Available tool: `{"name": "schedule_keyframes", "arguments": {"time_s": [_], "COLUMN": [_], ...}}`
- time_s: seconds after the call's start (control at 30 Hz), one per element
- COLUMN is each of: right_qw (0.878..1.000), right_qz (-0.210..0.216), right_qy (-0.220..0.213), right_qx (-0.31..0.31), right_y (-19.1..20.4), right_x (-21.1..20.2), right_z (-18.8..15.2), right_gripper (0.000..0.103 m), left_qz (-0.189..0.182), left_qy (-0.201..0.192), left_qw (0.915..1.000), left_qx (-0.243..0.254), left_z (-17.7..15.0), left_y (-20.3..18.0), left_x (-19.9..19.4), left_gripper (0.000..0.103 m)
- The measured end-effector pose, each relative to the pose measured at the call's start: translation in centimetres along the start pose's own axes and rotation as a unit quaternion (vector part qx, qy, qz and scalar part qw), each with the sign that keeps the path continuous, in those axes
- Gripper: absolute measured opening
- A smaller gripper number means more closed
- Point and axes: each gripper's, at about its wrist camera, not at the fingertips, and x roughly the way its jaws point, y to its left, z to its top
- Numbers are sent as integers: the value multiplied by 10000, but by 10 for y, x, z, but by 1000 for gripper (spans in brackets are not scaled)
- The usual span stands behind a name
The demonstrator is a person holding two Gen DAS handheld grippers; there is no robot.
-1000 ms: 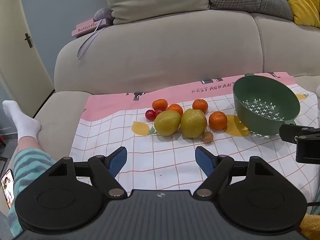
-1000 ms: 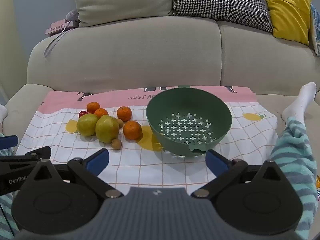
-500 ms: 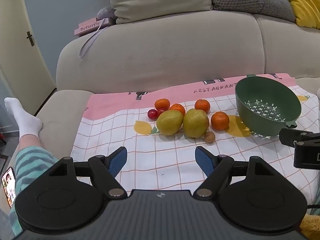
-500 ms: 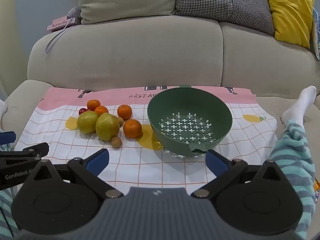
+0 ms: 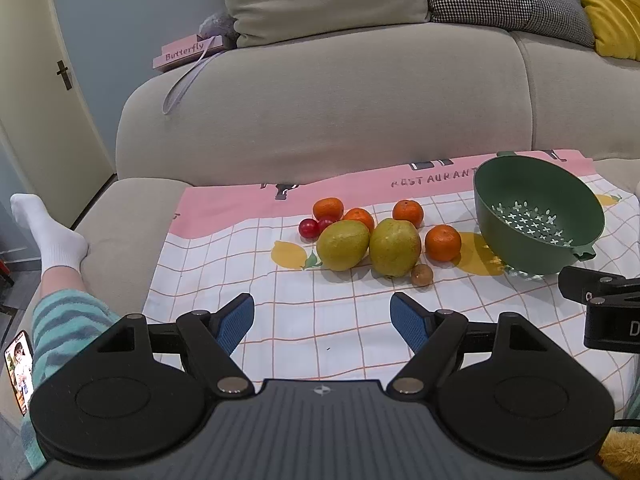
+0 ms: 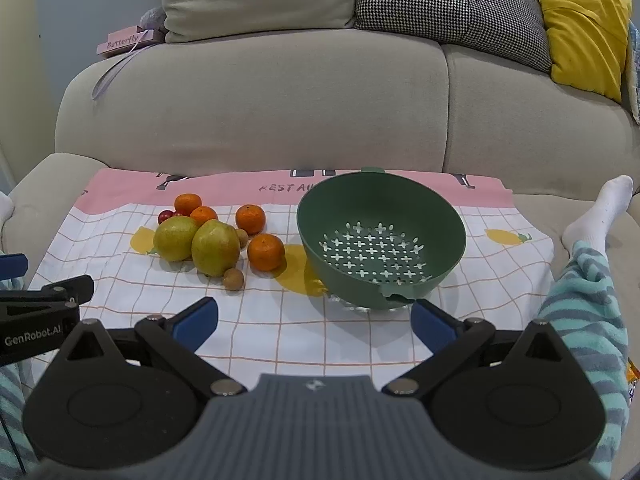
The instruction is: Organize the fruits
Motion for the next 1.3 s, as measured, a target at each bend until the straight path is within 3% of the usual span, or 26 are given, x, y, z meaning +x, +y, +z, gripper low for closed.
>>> {"name": "schedule_keyframes", "arguments": {"time_s": [1.3], "right_qw": [9999], "right_qz": [-31], "right_qy": [96], "right_qx": [-22], "right_y": [4], "right_x": [2], "right_z": [-5], "right_gripper": [99], "left_qz": [13], "left_qy": [-4], "left_qw": [10000], "left_qx": [-88], "left_z": [0], "left_y": [7], "left_x": [-1], "left_gripper": [91]}}
